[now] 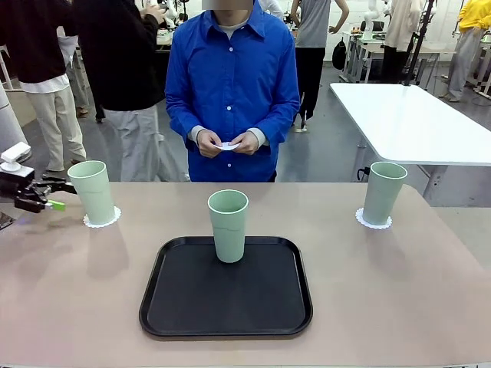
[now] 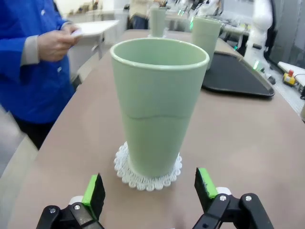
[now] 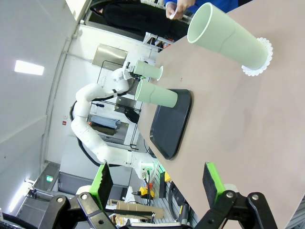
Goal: Place coasters on the table and set cups on them.
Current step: Take one Reusable plastic cup from the Flat Tray and place it on a coaster set by the human.
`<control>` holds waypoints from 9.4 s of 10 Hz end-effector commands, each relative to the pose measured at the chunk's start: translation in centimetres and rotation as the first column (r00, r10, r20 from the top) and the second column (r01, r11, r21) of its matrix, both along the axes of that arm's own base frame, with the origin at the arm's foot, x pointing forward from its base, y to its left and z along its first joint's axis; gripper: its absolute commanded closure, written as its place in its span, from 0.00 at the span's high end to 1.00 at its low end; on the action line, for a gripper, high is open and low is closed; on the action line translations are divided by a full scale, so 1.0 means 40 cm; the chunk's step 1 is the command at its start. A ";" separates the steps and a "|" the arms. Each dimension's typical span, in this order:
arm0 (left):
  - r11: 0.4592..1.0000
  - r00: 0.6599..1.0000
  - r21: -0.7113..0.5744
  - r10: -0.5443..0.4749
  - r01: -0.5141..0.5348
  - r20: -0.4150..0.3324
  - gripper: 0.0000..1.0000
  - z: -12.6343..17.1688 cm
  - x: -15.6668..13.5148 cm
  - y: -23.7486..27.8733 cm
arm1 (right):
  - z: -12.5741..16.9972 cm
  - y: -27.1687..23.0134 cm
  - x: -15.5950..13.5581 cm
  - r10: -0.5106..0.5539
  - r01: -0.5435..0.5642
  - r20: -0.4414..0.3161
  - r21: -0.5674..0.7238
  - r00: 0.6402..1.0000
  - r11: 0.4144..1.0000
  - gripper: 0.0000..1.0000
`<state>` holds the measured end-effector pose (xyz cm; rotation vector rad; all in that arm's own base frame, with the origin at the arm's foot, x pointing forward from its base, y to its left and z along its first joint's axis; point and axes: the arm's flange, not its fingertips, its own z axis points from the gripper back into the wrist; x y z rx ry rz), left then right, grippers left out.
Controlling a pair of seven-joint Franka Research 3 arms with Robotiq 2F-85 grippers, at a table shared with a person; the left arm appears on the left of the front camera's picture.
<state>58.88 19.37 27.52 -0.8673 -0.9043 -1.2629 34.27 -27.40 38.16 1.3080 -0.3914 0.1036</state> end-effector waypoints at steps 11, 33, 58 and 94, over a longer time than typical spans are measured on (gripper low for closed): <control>0.614 0.901 0.767 0.419 -0.187 -0.116 1.00 0.608 -0.318 -0.319 | 0.004 0.000 -0.002 0.001 -0.001 0.002 -0.002 1.000 1.000 1.00; 0.418 0.586 0.881 0.779 -0.220 -0.223 1.00 0.571 -0.533 -0.172 | 0.004 0.000 -0.002 0.001 -0.001 0.002 -0.002 1.000 1.000 1.00; 0.885 0.290 0.141 0.290 -0.444 -0.912 1.00 0.321 -0.488 0.439 | 0.004 0.000 -0.002 0.001 -0.001 0.002 -0.002 1.000 1.000 1.00; 0.885 0.290 0.141 0.290 -0.444 -0.912 1.00 0.321 -0.488 0.439 | 0.004 0.000 -0.002 0.001 -0.001 0.002 -0.002 1.000 1.000 1.00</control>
